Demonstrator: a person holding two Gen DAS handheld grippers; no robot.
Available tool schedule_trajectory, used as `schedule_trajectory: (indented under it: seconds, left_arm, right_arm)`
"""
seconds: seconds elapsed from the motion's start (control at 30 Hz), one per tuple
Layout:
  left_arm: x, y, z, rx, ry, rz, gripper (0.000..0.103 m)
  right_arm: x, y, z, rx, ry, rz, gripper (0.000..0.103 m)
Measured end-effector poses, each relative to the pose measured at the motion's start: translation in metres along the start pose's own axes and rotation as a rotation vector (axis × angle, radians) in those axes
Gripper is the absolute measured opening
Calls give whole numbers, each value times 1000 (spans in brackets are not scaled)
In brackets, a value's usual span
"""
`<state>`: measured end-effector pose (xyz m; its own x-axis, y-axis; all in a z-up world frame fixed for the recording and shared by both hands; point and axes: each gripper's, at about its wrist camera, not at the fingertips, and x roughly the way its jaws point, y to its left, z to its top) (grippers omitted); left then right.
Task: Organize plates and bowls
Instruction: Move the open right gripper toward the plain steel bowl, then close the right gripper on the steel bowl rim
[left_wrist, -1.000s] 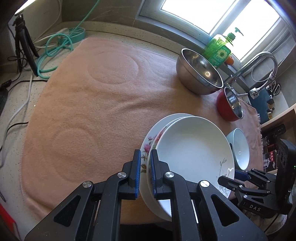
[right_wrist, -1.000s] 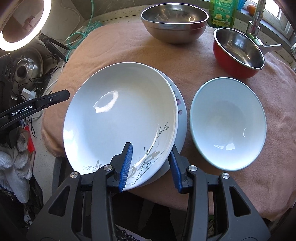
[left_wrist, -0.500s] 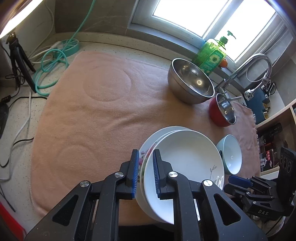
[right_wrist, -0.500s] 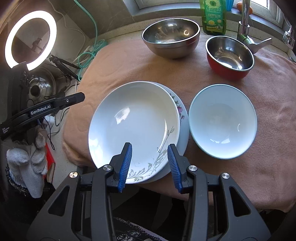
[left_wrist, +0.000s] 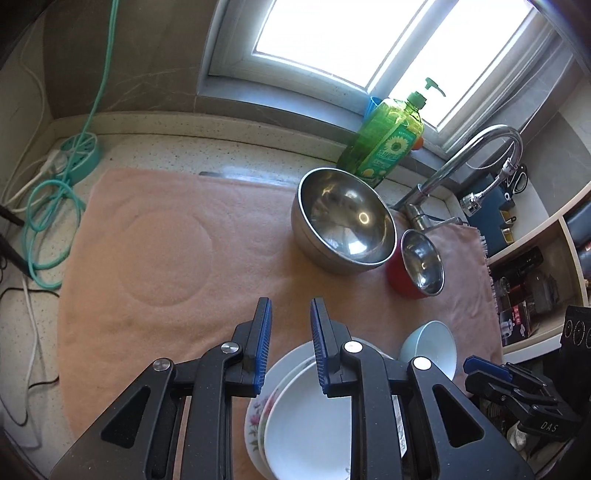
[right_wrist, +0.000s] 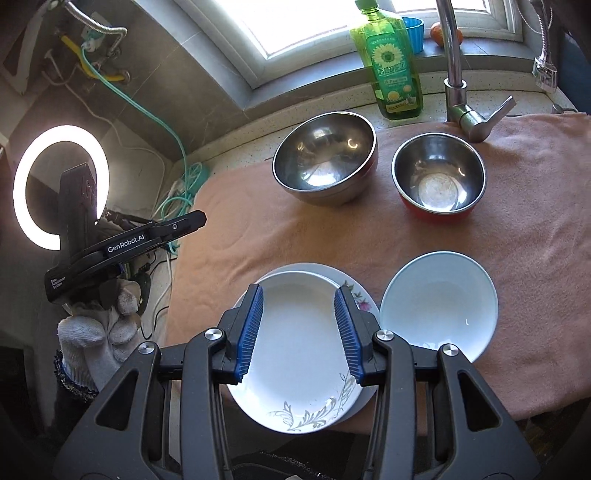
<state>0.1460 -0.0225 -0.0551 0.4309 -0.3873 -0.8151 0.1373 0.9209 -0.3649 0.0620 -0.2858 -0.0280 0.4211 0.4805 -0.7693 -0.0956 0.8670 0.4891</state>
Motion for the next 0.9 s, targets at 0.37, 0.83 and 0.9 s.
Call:
schedule_trajectory:
  seconds: [0.37, 0.83, 0.9]
  left_arm:
    - [53, 5, 65, 68, 80, -67, 20]
    - [102, 15, 108, 59, 178, -144, 30]
    - [106, 15, 112, 64, 185, -147, 30]
  right_arm:
    - [38, -15, 43, 179, -29, -9, 42]
    - [75, -31, 85, 316, -53, -23, 42]
    - [80, -32, 89, 315, -51, -37, 42]
